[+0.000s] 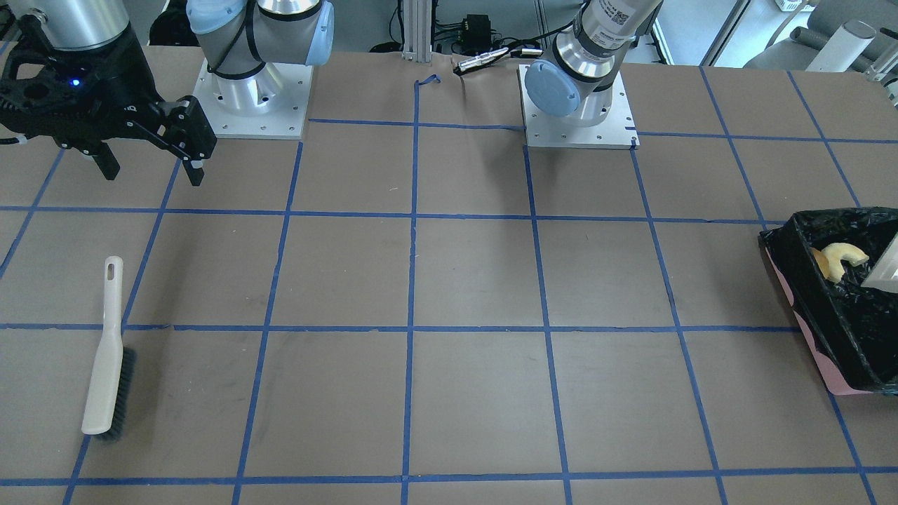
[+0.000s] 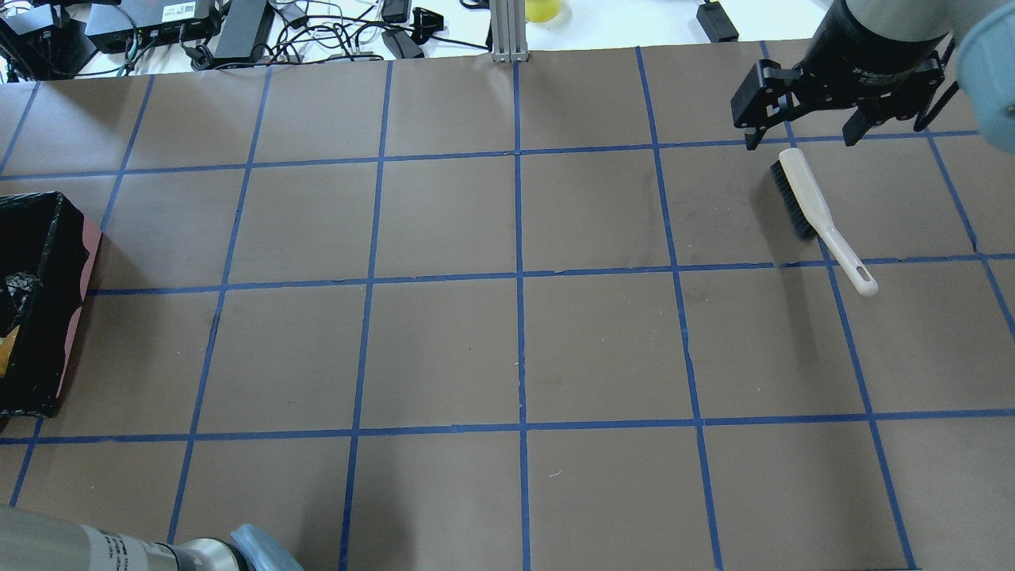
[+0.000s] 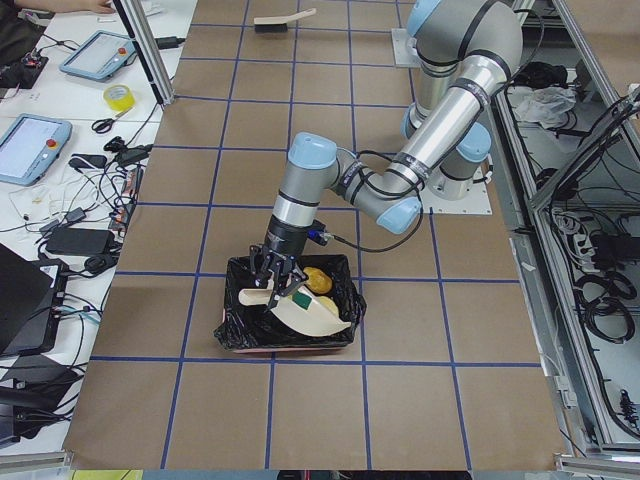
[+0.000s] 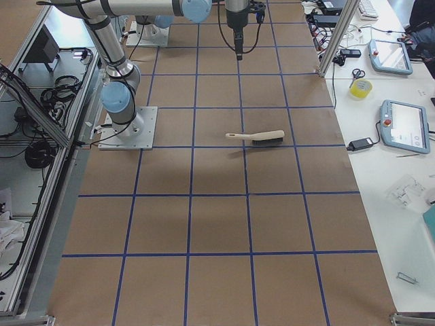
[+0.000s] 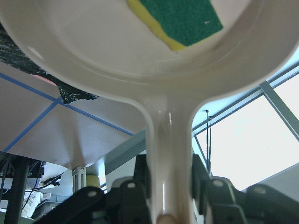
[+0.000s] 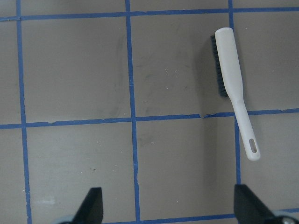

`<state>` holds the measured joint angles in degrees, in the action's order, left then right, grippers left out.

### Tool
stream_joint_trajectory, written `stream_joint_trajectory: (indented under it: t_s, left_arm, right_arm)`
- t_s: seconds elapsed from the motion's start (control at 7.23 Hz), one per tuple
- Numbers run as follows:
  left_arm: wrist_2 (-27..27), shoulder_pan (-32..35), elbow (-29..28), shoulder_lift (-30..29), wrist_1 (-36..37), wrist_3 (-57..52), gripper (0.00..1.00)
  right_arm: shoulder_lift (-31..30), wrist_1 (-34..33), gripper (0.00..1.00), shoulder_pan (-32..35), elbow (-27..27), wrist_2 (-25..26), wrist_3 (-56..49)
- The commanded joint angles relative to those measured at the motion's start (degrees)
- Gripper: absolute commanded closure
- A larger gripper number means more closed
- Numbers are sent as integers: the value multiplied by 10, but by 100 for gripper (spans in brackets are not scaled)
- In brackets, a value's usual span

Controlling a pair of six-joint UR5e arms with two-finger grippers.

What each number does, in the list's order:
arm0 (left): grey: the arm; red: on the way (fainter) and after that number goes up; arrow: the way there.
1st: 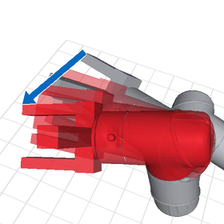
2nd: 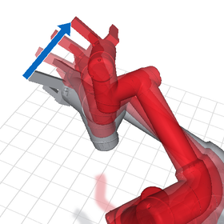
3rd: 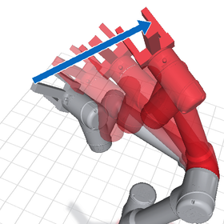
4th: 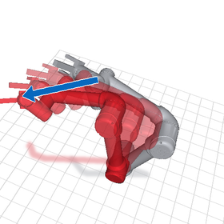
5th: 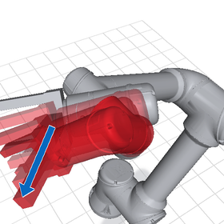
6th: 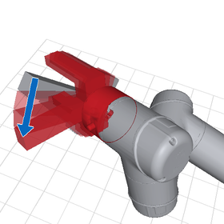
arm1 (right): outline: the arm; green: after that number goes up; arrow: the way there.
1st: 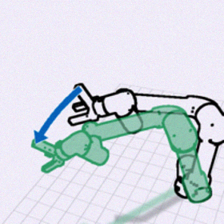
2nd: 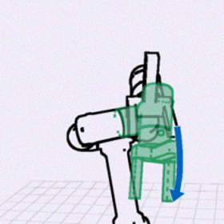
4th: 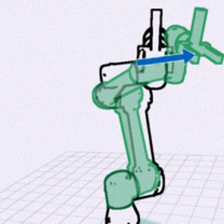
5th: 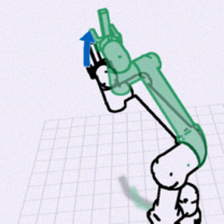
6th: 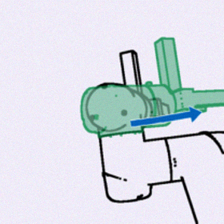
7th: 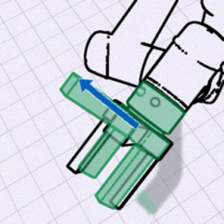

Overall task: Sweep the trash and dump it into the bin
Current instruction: 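Hold the dustpan inverted over the bin with the left gripper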

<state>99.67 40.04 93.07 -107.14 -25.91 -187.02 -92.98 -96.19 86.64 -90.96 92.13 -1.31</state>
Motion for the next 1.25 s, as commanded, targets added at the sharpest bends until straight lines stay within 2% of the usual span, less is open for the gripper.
stream_joint_trajectory:
  t_s: [0.0, 0.42, 0.83, 0.97, 1.11]
  left_arm:
    - [2, 10, 46, 18, 96, -1, 100]
    - [1, 9, 90, 48, 106, -3, 100]
    - [-1, 6, 147, 63, 245, -6, 100]
    - [0, 3, 161, 70, 260, -6, 100]
    - [0, 1, 172, 74, 287, -7, 100]
  right_arm:
    - [-2, -8, 0, 0, -1, -6, 5]
    - [-5, -8, 0, 0, -1, 1, 3]
    - [-5, -5, 0, 0, -1, -12, -14]
    - [-5, -1, 0, 0, -1, -42, -5]
    - [-5, -1, 0, 0, -1, -42, -5]
